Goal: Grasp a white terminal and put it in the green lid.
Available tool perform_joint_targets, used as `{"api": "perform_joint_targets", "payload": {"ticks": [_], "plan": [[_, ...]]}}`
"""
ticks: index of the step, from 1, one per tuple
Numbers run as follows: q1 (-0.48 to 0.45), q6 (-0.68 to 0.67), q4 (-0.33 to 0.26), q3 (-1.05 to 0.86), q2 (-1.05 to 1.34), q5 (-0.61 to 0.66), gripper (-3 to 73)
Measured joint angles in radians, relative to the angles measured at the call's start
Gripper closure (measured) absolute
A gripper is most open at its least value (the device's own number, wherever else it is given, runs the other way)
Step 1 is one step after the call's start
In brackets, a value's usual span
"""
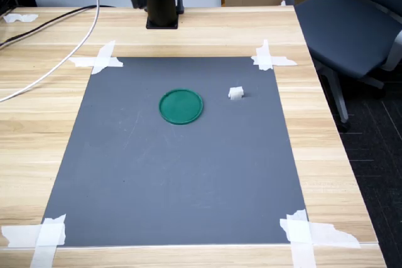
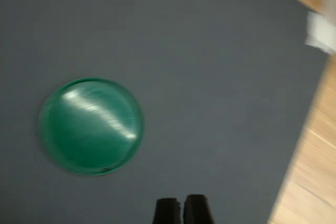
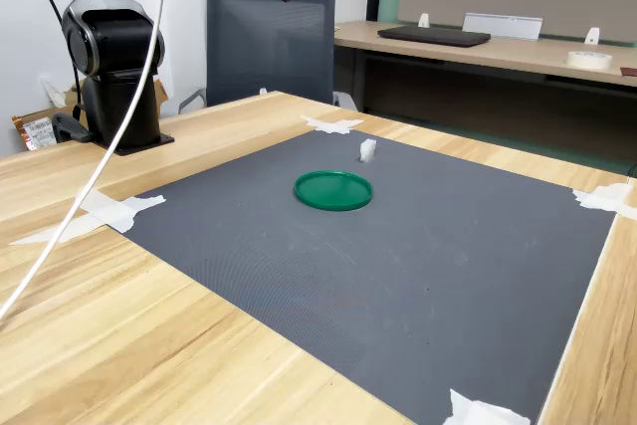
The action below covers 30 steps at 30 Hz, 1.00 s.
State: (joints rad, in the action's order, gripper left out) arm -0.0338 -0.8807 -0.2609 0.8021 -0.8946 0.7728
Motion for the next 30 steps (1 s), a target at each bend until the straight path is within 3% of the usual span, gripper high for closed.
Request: {"api": "perform_joint_targets", "payload": {"ticks": [7,16,19,22,30], "plan": [[0.0,-0.263,-0.212,0.059,-0.03,0.165,72.4],[0.0,-0.405,-0.313,0.081,-0.031,0.204,72.4],[0.024,-0.428,-0.311,0.081,-0.031,0.221,72.4],[0.103,-0.427,-0.272,0.082,-0.031,0.226,72.4],[0.266,-0.29,-0.187,0.082,-0.06,0.188,72.4]]}}
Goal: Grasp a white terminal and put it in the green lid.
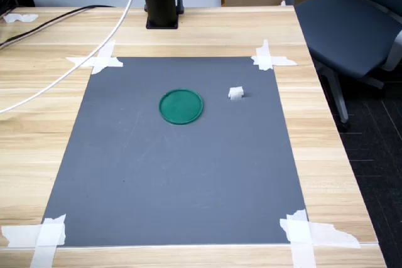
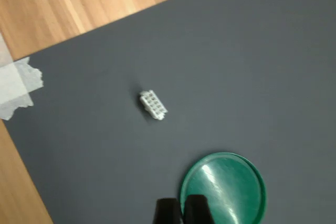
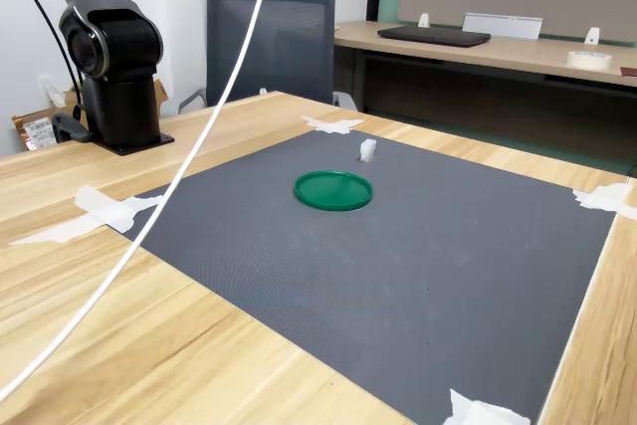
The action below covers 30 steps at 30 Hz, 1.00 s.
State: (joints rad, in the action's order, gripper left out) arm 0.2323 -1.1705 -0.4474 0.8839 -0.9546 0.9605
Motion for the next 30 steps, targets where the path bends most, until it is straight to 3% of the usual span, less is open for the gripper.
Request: {"api": "perform_joint_targets", "payload": {"ticks": [9,14,19,22,27,30], "plan": [[0.144,0.082,0.062,0.0,-0.074,-0.022,71.8],[0.199,0.254,0.183,0.0,-0.126,-0.026,65.7],[0.277,0.459,0.375,0.0,-0.179,-0.033,48.9],[0.325,0.556,0.447,0.008,-0.202,-0.038,35.7],[0.376,0.625,0.471,0.084,-0.24,-0.05,16.3],[0.382,0.624,0.47,0.125,-0.247,-0.075,10.1]]}}
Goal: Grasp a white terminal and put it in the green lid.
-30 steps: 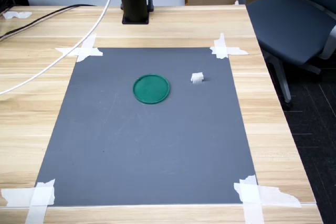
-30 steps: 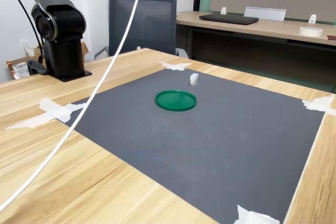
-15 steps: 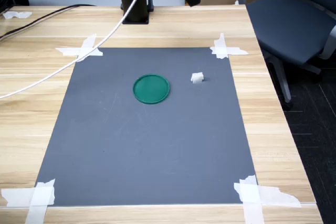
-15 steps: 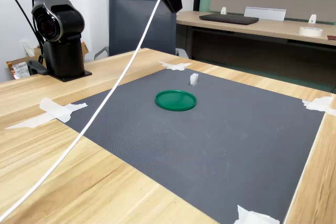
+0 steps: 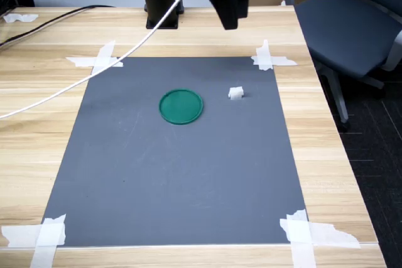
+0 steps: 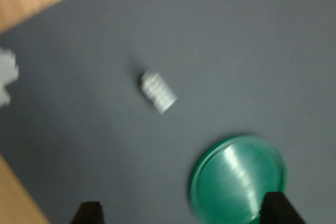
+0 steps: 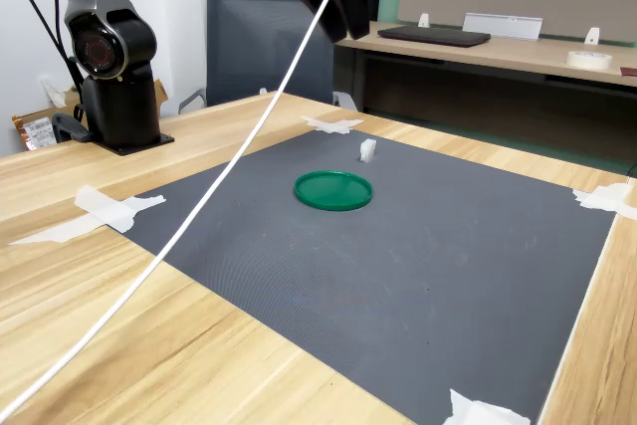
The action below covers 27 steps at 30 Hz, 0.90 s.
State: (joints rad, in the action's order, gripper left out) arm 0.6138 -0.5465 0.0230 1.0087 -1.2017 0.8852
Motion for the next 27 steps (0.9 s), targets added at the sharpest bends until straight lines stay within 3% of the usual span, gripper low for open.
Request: {"api": "perform_joint_targets", "payload": {"ticks": [27], "plan": [[0.001,-0.266,0.015,0.015,-0.262,0.039,7.6]]}}
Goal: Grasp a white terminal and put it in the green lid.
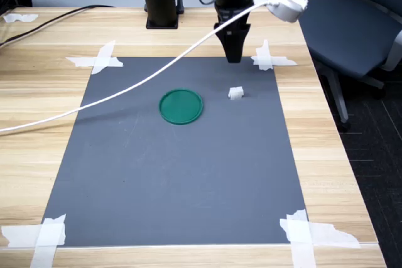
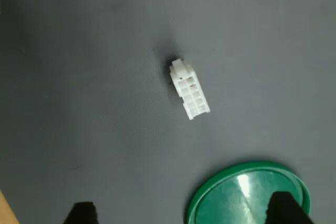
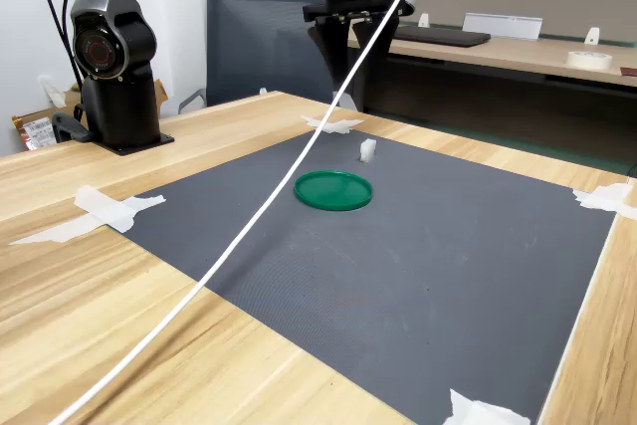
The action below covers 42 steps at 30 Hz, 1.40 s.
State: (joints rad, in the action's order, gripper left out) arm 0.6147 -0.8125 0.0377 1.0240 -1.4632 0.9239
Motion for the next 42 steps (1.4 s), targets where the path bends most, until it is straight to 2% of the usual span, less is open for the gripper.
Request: {"api": "perform_joint_targets", "payload": {"ticks": [7,15,28,35,42], "plan": [[0.0,-0.034,0.007,0.01,-0.059,-0.038,7.6],[0.001,-0.066,0.006,0.078,-0.155,-0.043,7.6],[0.001,-0.108,0.006,0.083,-0.239,-0.037,7.7],[0.001,-0.115,0.039,0.085,-0.273,-0.037,7.9],[0.001,-0.163,0.047,0.085,-0.29,-0.037,7.9]]}}
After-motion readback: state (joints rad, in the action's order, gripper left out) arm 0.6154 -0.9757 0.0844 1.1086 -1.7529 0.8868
